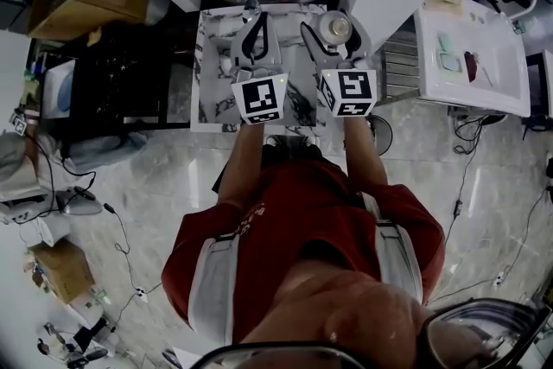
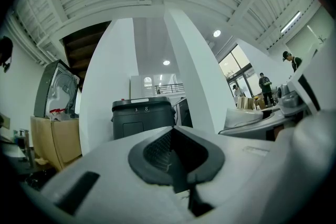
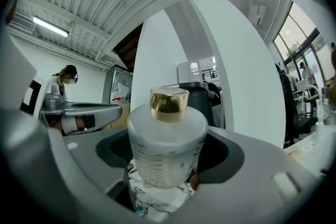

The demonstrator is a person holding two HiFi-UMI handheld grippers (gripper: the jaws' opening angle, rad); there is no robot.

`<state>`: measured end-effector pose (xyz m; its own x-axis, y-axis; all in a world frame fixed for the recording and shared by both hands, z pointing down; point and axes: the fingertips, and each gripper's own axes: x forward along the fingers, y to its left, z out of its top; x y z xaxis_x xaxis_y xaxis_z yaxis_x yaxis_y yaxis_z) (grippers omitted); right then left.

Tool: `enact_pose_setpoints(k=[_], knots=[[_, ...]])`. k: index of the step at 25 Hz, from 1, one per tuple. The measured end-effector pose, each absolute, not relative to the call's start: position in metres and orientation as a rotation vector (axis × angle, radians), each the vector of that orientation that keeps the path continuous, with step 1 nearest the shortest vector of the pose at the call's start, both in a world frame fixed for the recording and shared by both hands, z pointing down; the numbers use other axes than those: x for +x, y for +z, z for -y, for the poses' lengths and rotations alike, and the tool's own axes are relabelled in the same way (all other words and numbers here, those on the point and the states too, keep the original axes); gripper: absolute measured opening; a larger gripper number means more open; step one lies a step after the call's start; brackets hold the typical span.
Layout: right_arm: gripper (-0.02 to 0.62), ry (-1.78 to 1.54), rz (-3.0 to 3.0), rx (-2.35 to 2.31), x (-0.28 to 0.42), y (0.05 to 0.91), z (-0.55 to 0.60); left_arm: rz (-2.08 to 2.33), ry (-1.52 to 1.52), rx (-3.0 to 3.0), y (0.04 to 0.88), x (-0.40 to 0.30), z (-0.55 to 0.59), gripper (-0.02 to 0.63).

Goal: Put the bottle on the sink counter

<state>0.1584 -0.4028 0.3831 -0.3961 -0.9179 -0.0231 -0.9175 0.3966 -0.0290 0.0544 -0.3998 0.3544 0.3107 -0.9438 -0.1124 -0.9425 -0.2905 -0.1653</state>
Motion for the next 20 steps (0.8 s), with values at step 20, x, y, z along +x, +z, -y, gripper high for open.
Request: enact_pose_setpoints(k=[20], knots=[[0.342, 0.0, -2.629, -1.792, 0.098, 0.399, 0.429, -1.692, 0.017, -2.441, 0.368, 0.003, 0.432, 0.002]])
